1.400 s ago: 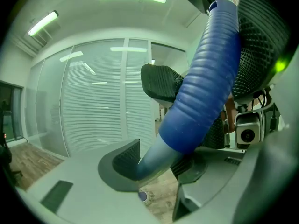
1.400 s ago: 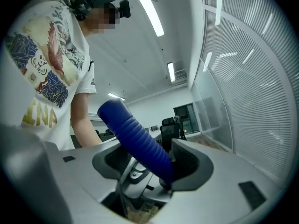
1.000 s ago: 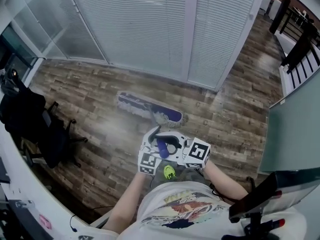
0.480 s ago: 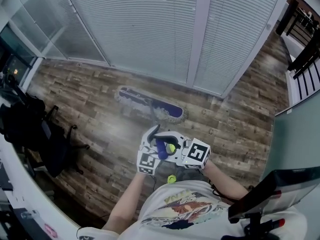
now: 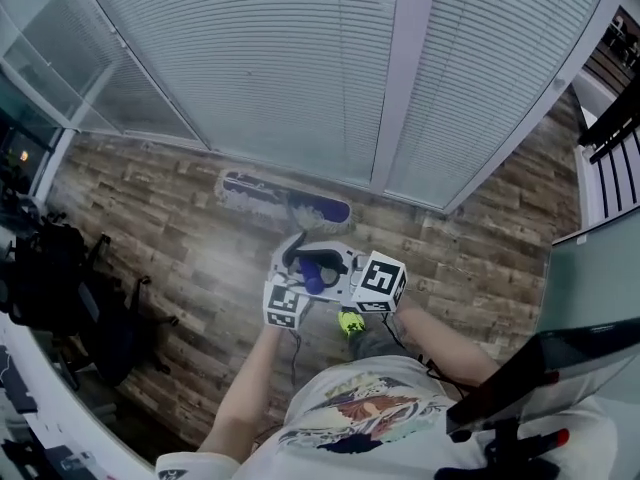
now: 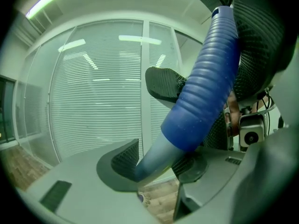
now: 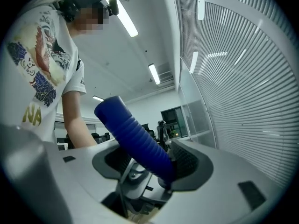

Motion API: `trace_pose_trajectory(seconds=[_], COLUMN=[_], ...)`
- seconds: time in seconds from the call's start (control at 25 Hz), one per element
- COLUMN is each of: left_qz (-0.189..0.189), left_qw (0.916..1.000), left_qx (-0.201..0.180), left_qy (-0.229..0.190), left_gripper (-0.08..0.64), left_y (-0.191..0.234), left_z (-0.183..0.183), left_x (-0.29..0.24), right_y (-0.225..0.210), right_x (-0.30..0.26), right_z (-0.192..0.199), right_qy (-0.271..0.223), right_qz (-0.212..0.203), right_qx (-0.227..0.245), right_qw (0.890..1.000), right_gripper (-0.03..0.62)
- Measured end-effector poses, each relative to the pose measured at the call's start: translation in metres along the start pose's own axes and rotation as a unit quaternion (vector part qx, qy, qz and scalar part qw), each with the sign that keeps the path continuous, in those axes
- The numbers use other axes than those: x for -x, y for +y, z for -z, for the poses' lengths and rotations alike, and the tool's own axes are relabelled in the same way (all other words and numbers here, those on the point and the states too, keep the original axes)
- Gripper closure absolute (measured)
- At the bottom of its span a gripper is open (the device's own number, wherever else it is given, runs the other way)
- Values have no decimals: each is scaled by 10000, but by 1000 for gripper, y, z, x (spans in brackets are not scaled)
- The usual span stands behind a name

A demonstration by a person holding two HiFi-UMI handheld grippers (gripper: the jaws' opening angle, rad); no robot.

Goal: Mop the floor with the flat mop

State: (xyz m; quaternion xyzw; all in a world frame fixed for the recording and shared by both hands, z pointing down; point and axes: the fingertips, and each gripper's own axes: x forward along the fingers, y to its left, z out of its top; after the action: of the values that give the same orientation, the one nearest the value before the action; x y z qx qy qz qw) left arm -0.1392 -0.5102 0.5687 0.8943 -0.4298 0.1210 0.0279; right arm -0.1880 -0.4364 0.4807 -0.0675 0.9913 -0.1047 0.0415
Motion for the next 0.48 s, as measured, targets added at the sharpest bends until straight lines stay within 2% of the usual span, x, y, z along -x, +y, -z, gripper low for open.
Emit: trace_pose_trajectory(seconds=[0.2, 0.32, 0.48], left_qz=[1, -95, -56], left_qw=[9998, 9995, 9992], left_qx=[-147, -215, -306], left_qy=[146, 202, 256], left_gripper=[399, 399, 408], left_y=[40, 48, 28], left_z=[-8, -10, -7], left_x=[-44, -47, -38], right_y=[-59, -64, -49], right_x=[-12, -16, -6], right_z=[-11, -16, -11], right_qy=[-16, -59, -98], right_qz=[-4, 5, 109], right_qx=[-72, -105, -191], right_qw=[10000, 9999, 9997], right_gripper=[334, 334, 334])
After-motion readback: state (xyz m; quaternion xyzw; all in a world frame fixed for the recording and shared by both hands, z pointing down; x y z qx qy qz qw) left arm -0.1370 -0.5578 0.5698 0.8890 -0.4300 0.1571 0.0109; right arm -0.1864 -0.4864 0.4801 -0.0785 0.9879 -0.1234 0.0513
